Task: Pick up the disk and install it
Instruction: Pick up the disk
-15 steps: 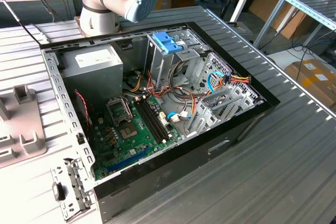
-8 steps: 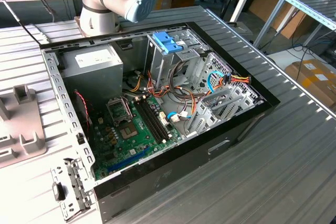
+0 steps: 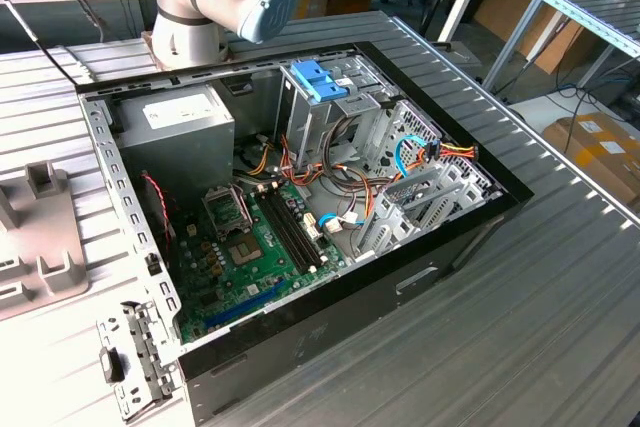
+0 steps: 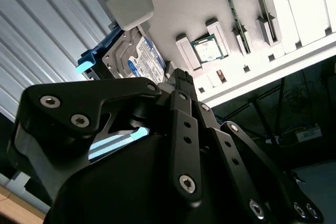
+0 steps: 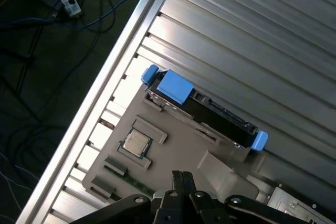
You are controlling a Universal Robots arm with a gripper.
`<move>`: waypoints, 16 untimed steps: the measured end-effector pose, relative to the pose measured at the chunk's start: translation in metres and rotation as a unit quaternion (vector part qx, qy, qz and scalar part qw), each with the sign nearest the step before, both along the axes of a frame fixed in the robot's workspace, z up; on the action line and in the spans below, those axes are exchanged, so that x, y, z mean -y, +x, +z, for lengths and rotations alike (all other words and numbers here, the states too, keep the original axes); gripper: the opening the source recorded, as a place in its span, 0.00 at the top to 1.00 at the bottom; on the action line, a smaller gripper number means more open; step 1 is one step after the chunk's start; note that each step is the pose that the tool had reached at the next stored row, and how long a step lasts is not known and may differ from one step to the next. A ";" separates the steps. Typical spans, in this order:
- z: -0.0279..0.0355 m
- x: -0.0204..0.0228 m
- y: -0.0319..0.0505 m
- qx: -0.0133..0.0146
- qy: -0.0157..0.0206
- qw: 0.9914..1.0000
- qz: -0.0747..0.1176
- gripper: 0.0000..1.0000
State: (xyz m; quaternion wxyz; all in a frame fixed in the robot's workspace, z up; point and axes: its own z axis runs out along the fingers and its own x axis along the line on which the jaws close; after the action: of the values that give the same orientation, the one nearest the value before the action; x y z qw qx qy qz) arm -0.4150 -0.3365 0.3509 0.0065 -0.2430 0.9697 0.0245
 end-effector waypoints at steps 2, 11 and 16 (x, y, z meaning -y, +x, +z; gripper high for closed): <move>0.0000 0.0000 0.0000 0.000 0.000 1.000 0.006 0.89; 0.0000 0.0000 0.0000 0.000 0.000 0.999 0.032 0.89; 0.0000 0.0000 0.0000 0.000 0.000 0.999 0.049 0.89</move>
State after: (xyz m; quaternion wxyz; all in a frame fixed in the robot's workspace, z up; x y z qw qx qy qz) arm -0.4150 -0.3365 0.3509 0.0053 -0.2898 0.9567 0.0248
